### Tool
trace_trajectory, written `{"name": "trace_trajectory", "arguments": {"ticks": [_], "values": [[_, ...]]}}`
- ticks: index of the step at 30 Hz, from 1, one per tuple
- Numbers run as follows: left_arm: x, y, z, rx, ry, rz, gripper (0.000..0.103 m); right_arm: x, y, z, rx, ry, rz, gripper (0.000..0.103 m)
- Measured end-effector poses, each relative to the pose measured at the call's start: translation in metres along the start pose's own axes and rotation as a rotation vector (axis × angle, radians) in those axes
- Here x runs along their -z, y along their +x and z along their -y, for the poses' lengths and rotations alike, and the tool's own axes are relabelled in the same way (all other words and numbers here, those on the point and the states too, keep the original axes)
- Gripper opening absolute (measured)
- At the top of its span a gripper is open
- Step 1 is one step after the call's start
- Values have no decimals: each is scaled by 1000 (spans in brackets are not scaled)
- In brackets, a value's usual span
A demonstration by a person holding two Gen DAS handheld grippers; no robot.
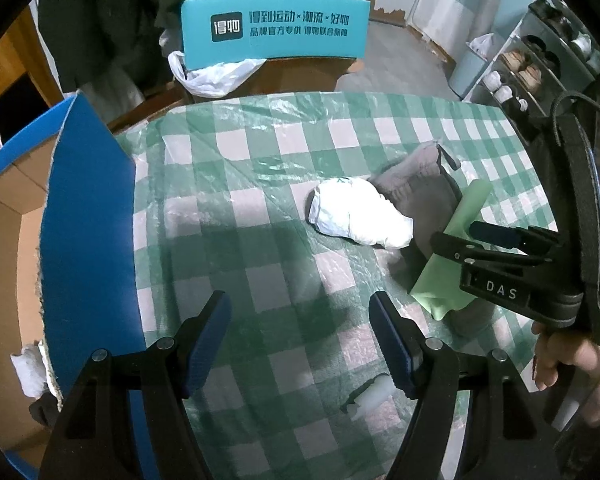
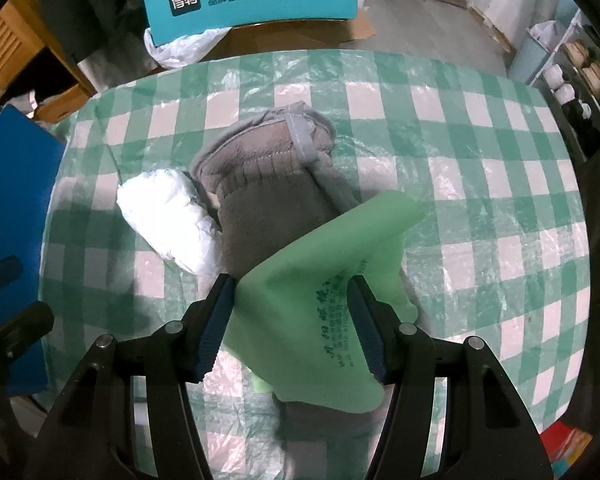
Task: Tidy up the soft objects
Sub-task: 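Grasp the light green cloth with the right tool, then lift the green cloth with the right tool while the left tool grasps a white sock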
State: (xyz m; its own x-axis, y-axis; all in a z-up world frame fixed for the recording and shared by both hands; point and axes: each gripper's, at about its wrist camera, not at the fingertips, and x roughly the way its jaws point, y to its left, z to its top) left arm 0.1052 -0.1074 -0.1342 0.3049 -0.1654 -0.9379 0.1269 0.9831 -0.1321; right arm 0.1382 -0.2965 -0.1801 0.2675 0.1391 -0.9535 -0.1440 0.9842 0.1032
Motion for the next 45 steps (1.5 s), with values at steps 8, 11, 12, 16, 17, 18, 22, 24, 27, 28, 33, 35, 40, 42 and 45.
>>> {"name": "trace_trajectory", "arguments": {"ticks": [8, 11, 12, 16, 17, 18, 22, 24, 27, 28, 33, 35, 40, 42, 45], "values": [[2, 1, 1, 2, -4, -14, 73, 4, -2, 0, -40, -22, 1, 22], [2, 1, 2, 4, -2, -11, 73, 5, -4, 2, -49, -18, 1, 12], [2, 0, 2, 4, 1, -9, 73, 5, -6, 2, -53, -19, 4, 10], [5, -4, 6, 4, 12, 0, 73, 7, -15, 3, -59, -19, 25, 8], [5, -6, 7, 5, 14, 1, 73, 8, -18, 2, -63, -19, 29, 8], [6, -7, 7, 6, 18, 2, 73, 8, -20, 2, -65, -20, 33, 7], [9, -12, 10, 7, 31, 10, 73, 13, -35, -2, -90, -24, 56, 5], [12, -14, 11, 7, 38, 12, 73, 14, -40, -5, -96, -27, 65, 5], [17, -18, 14, 10, 51, 13, 73, 18, -50, -9, -105, -39, 76, 5], [18, -19, 14, 11, 54, 13, 73, 19, -53, -11, -111, -41, 78, 5], [27, -22, 19, 22, 77, 9, 73, 31, -62, -14, -143, -53, 76, 5], [32, -22, 21, 30, 88, 4, 73, 36, -64, -15, -151, -57, 72, 6], [44, -18, 25, 52, 117, -17, 73, 49, -65, -15, -160, -57, 48, 5], [49, -16, 27, 60, 128, -29, 73, 56, -64, -16, -163, -58, 40, 5], [57, -10, 30, 79, 144, -50, 73, 66, -60, -18, -170, -60, 23, 6]]}}
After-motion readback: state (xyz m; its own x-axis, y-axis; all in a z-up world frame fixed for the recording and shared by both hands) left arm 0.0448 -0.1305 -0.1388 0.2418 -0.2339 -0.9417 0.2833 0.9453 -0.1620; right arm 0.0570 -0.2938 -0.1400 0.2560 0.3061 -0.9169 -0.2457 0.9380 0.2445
